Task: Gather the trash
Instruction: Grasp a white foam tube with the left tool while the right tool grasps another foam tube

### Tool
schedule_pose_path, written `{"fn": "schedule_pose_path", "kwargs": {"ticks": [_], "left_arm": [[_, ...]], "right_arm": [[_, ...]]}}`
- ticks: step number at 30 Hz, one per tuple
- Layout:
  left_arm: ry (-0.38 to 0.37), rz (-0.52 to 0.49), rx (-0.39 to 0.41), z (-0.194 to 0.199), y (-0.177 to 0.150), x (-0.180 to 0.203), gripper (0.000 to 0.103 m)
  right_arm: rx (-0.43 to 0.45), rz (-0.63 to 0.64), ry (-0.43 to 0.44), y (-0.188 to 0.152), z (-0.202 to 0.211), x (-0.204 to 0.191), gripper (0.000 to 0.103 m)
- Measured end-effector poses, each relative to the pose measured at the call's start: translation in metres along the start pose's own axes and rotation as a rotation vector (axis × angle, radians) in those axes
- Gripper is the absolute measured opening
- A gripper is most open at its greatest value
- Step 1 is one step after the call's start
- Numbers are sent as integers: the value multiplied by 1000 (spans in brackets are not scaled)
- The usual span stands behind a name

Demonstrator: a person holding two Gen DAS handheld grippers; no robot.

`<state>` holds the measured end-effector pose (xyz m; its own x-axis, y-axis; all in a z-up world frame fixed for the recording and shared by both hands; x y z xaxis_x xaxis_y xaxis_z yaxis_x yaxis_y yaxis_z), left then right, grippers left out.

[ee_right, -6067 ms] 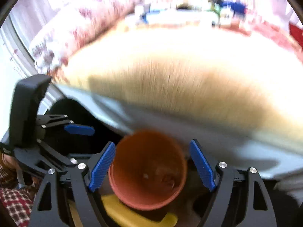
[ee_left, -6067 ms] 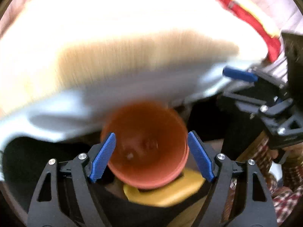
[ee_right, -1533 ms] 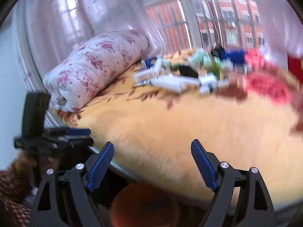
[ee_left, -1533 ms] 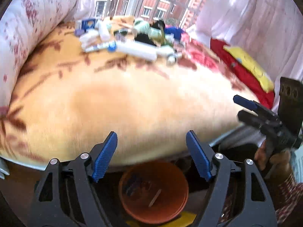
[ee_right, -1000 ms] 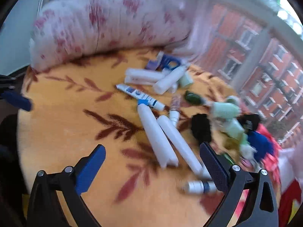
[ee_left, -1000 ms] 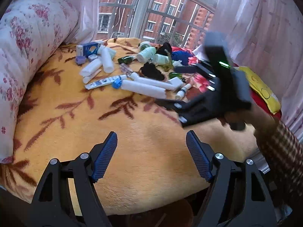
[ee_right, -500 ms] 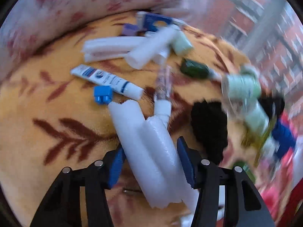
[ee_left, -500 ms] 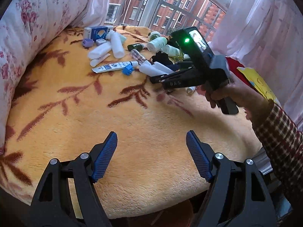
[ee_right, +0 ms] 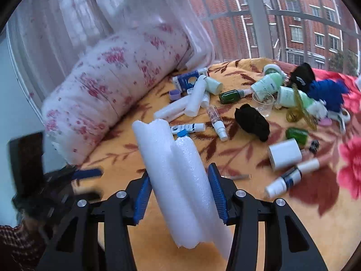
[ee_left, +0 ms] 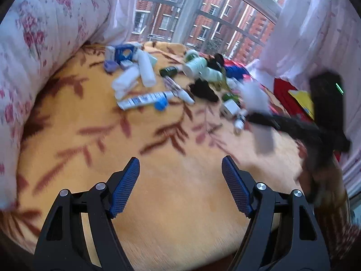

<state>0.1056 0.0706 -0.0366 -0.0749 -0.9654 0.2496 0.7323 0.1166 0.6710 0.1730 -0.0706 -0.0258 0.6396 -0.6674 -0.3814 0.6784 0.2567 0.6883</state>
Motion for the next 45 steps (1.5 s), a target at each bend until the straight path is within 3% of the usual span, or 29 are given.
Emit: {"fn": "schedule_pose_path", "kwargs": {"ticks": [7,10,19,21,23,25,32,37,45], "left_arm": [[94,-34,38,-36,67,-29,74],[115,-77,15,-66,93,-42,74],[175,-107,-76,-141,116,-71,73],[178,-109,-92,-153,117,-73,67],[174,-116,-95,-163,117,-74,44],[178,-108,-90,-167,117,-75,35],[186,-45,-47,-148,116,-84,31],[194,-58,-23,-122,107,-78,31],[106,-153,2,-35,55,-22,31]], "right_arm": [[83,-26,21,-14,24,-8,50],[97,-1,2,-15,30,-10,51],[118,-2,28,-18,38,-7,51],[122,-7,31,-18,38,-5,51],[120,-5,27,-19,37,-3,51],[118,-9,28,-20,36,-2,51],[115,-20,28,-23,33,1,51],[120,-13,22,-22,37,-3,51],[142,6,40,-33,63,-31,51]]}}
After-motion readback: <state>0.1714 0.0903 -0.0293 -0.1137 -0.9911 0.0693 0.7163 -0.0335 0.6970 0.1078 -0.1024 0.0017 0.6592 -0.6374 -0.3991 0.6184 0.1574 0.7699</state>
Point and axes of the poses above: each gripper's, at about its wrist camera, not at the fingertips, and z roughly against the way its jaws point, x to its right, y to its top, the point moved 9 cm from there along -z, roughly the way its jaws point, and after that the axes turned 5 degrees about y, right-handed, at the moved point
